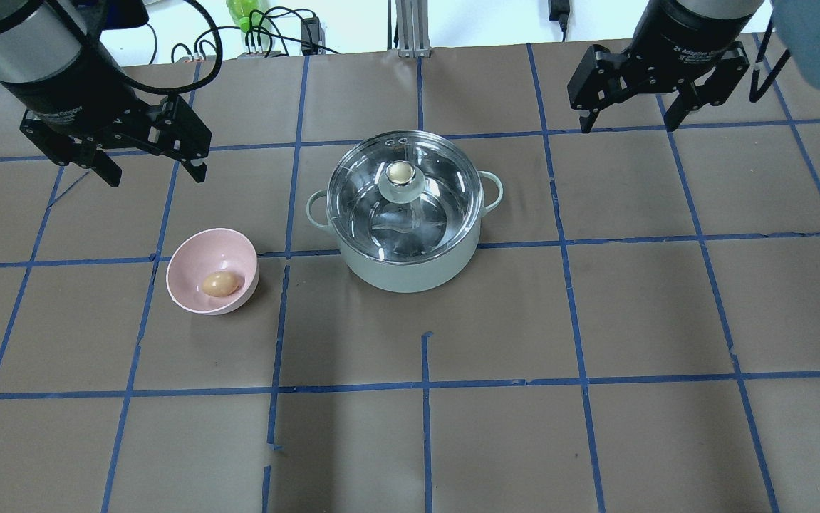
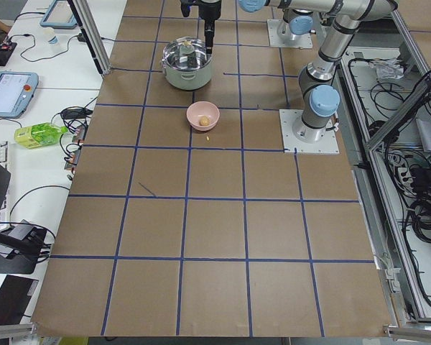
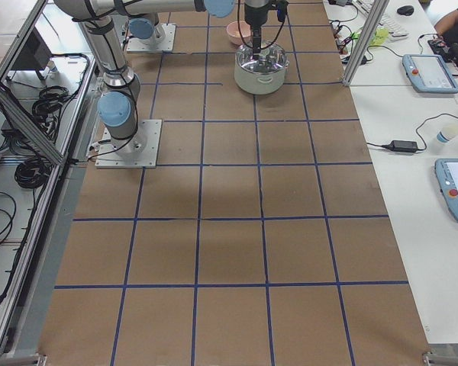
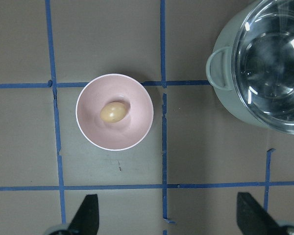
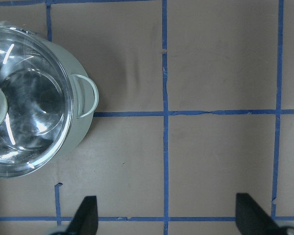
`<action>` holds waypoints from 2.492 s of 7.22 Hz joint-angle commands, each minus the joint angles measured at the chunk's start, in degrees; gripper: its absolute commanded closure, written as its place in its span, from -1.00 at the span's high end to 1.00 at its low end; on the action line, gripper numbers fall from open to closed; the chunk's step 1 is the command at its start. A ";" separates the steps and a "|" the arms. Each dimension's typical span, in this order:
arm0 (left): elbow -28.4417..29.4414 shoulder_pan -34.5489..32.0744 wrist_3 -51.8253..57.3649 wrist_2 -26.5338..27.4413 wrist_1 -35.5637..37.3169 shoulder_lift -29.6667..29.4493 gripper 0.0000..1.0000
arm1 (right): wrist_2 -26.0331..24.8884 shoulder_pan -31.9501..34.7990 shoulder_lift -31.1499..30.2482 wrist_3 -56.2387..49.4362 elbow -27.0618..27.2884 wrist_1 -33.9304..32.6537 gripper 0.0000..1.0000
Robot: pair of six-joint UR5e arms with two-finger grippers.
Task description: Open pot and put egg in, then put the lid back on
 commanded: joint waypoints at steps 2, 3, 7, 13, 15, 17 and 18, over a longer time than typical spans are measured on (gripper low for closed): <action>-0.21 -0.04 0.00 0.00 0.00 0.00 1.00 | 0.00 -0.06 -0.28 0.00 0.02 0.48 0.99; -0.56 -0.12 0.08 0.09 -0.18 0.17 1.00 | 0.00 -0.06 -0.28 0.00 0.02 0.48 0.99; -4.59 0.84 6.90 0.18 1.74 -1.04 1.00 | 0.44 0.90 0.41 0.78 -0.07 -0.05 0.99; -13.02 3.38 33.79 1.14 18.32 -9.05 1.00 | 0.01 10.91 6.91 3.67 0.90 -4.34 0.99; -19.77 7.24 43.53 1.14 29.02 -9.58 1.00 | 0.53 12.06 10.59 7.71 -1.81 -4.97 0.96; -27.51 7.35 47.71 1.14 40.29 -9.84 1.00 | 0.53 16.01 17.44 13.25 -7.69 -7.43 0.97; -29.28 7.52 49.98 1.14 43.39 -10.11 1.00 | 0.62 16.98 19.38 15.01 -8.94 -8.48 0.97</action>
